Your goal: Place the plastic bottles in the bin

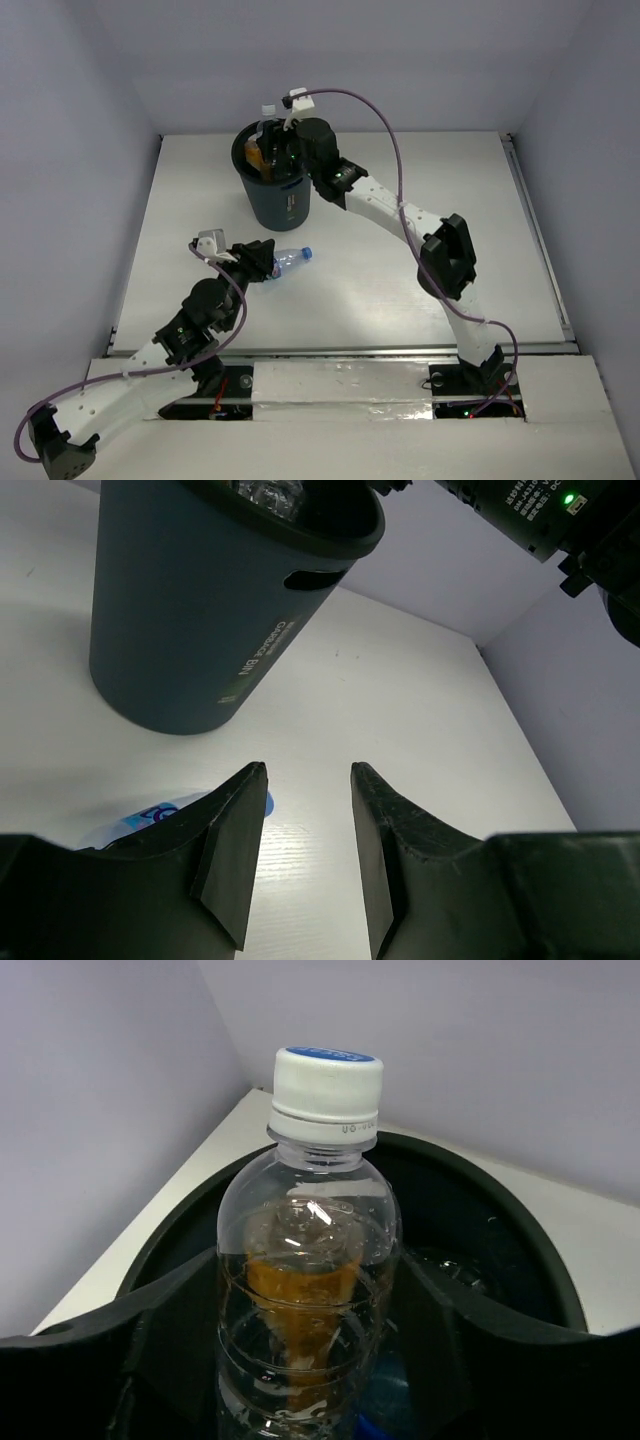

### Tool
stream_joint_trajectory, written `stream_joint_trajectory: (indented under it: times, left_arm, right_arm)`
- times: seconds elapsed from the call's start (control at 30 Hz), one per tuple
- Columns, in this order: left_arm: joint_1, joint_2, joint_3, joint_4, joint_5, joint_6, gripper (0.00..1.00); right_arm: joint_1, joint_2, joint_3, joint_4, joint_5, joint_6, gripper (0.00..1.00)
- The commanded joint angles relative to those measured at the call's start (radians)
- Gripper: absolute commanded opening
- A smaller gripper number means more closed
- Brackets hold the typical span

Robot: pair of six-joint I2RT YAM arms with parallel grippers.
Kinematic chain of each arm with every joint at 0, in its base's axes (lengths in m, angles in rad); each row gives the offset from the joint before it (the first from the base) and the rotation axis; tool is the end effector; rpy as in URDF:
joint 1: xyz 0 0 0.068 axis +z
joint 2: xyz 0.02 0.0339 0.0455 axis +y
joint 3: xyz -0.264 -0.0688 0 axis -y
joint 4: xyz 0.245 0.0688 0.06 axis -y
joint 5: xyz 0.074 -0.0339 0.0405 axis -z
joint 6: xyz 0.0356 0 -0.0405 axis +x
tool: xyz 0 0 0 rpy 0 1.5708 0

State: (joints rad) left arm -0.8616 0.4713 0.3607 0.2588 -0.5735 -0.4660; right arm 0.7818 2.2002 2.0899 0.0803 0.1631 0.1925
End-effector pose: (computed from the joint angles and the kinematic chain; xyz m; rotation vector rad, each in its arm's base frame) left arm 0.1043 -0.0919 0.2813 -0.1949 1.4694 -0.6769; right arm 0.3835 0.3726 0.3563 -0.3499 1.5982 0.6231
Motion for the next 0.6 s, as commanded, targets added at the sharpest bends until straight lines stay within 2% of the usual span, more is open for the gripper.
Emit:
stream_joint_trajectory:
  times: [0.0, 0.13, 0.33, 0.5, 0.57]
  left_arm:
    - [0.007, 0.004, 0.060, -0.015, -0.011, -0.017, 0.36]
    - [0.007, 0.024, 0.076, -0.041, -0.016, -0.019, 0.44]
    - [0.007, 0.108, 0.129, -0.075, 0.018, -0.022, 0.55]
    - [0.007, 0.206, 0.190, -0.108, 0.037, 0.019, 0.61]
    - [0.007, 0.254, 0.224, -0.122, 0.047, 0.035, 0.62]
  right_arm:
    - [0.031, -0.056, 0.007, 0.072, 0.035, -0.060, 0.72]
    - [0.031, -0.102, -0.011, 0.073, 0.023, -0.061, 0.87]
    - [0.031, -0.264, -0.085, 0.087, 0.033, -0.065, 0.98]
    - [0.031, -0.433, -0.214, 0.087, 0.067, -0.073, 0.98]
    - [0.031, -0.549, -0.357, 0.117, 0.090, -0.058, 0.85]
